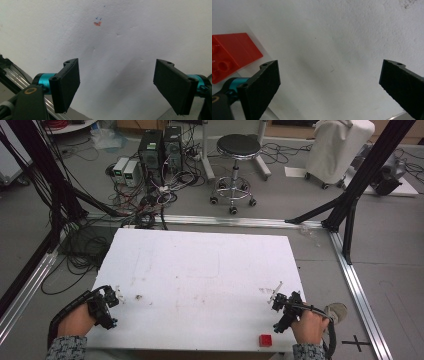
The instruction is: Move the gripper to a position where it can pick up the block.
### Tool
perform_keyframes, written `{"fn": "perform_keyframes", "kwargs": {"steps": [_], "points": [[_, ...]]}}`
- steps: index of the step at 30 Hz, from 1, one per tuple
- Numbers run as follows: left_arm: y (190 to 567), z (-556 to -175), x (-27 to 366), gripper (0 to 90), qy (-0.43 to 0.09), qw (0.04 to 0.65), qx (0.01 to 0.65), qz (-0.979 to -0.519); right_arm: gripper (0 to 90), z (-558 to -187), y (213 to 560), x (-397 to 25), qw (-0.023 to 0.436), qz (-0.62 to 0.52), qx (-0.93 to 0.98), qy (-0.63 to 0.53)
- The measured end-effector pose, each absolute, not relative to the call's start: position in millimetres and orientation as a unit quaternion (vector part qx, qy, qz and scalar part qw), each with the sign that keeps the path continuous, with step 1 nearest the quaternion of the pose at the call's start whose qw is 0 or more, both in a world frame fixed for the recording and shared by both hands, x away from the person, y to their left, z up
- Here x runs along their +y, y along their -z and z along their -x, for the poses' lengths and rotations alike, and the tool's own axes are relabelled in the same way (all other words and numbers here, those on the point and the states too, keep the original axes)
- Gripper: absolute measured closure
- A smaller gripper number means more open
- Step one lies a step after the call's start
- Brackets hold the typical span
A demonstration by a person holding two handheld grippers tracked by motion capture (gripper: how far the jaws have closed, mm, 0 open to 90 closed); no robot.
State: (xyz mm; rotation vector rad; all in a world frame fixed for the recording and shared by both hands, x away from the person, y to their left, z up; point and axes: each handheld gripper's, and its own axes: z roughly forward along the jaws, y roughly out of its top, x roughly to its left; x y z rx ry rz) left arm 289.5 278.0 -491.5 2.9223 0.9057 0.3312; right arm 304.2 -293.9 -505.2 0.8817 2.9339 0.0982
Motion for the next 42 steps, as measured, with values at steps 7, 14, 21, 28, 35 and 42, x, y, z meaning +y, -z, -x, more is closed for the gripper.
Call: {"fn": "perform_keyframes", "kwargs": {"steps": [7,14,21,28,35,42], "points": [[490.1,-288.7,277.3,21.6,-0.109,0.032,0.297,-0.948,2.6,-303.3,502.1,-296.6,0.046,-0.293,0.954,-0.036],[492.1,-289.5,276.0,21.6,-0.109,0.031,0.295,-0.949,2.6,-302.8,500.2,-298.4,0.045,-0.295,0.954,-0.039],[490.6,-289.1,276.1,21.5,-0.110,0.032,0.294,-0.949,2.6,-302.3,499.1,-299.0,0.047,-0.291,0.955,-0.041],[490.8,-289.1,276.6,21.6,-0.111,0.033,0.296,-0.948,2.6,-302.0,498.9,-300.5,0.048,-0.292,0.954,-0.040],[491.1,-288.8,275.8,21.5,-0.112,0.035,0.295,-0.948,2.6,-301.2,497.6,-302.5,0.048,-0.285,0.956,-0.046],[490.8,-288.6,274.8,21.5,-0.112,0.038,0.294,-0.948,2.6,-298.6,494.9,-304.2,0.051,-0.269,0.961,-0.048]]}}
